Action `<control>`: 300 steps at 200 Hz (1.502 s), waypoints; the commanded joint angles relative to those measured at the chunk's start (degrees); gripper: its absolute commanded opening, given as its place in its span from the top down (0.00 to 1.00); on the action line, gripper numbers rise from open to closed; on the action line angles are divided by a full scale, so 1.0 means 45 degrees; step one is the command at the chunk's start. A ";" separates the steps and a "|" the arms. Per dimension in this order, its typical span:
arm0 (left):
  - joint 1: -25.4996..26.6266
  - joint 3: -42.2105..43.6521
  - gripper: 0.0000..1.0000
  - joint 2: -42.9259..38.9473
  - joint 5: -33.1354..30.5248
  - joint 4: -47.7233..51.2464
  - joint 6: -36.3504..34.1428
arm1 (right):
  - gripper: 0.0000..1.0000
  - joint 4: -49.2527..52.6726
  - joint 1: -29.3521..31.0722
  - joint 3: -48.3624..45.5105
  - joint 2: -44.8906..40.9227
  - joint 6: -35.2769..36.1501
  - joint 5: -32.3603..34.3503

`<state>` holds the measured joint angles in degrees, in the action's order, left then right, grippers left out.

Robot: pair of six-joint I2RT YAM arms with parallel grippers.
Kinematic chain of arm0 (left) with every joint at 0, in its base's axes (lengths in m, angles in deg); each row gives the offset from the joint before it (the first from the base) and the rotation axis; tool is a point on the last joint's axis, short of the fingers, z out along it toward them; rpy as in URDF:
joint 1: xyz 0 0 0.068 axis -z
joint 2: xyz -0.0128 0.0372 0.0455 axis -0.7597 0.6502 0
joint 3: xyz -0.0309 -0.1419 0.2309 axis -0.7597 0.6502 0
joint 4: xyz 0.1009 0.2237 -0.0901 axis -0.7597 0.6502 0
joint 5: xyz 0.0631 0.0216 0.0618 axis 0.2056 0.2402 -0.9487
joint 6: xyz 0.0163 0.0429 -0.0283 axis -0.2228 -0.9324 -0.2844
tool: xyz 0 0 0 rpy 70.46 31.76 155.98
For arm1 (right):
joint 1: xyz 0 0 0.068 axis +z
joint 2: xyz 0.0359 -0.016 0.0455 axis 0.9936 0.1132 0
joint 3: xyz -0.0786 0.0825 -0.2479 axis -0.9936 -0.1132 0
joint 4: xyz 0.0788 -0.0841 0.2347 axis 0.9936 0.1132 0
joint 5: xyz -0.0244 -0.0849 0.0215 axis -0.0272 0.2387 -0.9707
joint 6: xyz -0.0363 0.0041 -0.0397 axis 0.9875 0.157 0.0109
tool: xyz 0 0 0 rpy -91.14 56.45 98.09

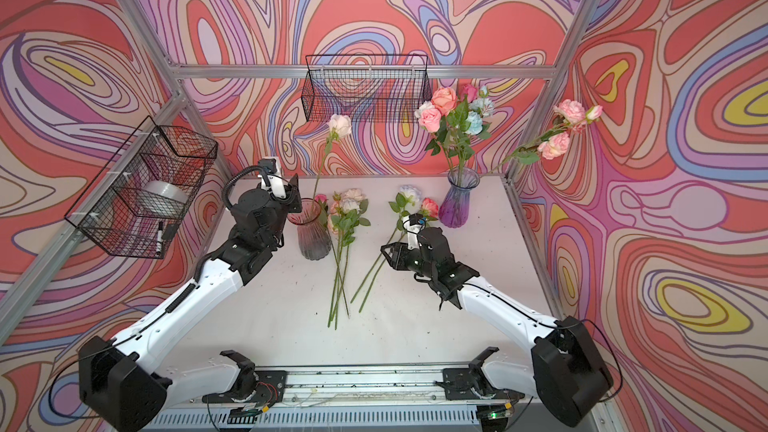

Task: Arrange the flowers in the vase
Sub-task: 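Carry the pale pink rose over the pink glass vase and lower it in, then open the left gripper and release the pale pink rose in the vase, then move the left gripper down and grasp a pink rose bud stem beside the vase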

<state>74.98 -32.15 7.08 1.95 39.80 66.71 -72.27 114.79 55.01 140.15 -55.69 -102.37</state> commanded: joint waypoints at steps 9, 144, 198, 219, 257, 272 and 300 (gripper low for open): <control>-0.0028 0.0303 0.50 -0.0679 0.0251 0.0757 0.0635 | 0.61 0.0147 0.0078 0.0423 0.0058 0.0218 -0.0015; 0.4305 0.1296 0.62 -0.0119 -0.0222 0.8971 0.6090 | 0.63 -0.0461 0.0078 -0.0170 0.1019 -0.0437 0.1210; 0.4311 0.0747 0.64 0.3826 0.1019 0.7904 0.7229 | 0.64 -0.0404 0.0083 -0.0515 0.0955 -0.0603 0.1308; 0.4305 0.0054 0.63 0.5300 0.0710 0.8197 0.7751 | 0.65 -0.0441 0.0088 -0.0714 0.0825 -0.0616 0.1320; 0.4207 -0.0464 0.63 0.6943 0.0407 0.8219 0.8071 | 0.65 -0.0291 0.0094 -0.0881 0.0589 -0.0501 0.1370; 0.4135 -0.0313 0.64 0.7120 0.0715 0.7769 0.8026 | 0.65 -0.0208 0.0081 -0.0912 0.0512 -0.0450 0.1449; 0.3973 -0.0247 0.79 0.7275 0.0853 0.7817 0.8227 | 0.65 -0.0154 0.0078 -0.0908 0.0437 -0.0370 0.1411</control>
<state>93.52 -33.20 39.15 5.79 75.40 101.50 -73.21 114.83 51.54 143.29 -58.18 -96.97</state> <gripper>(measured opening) 0.291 0.351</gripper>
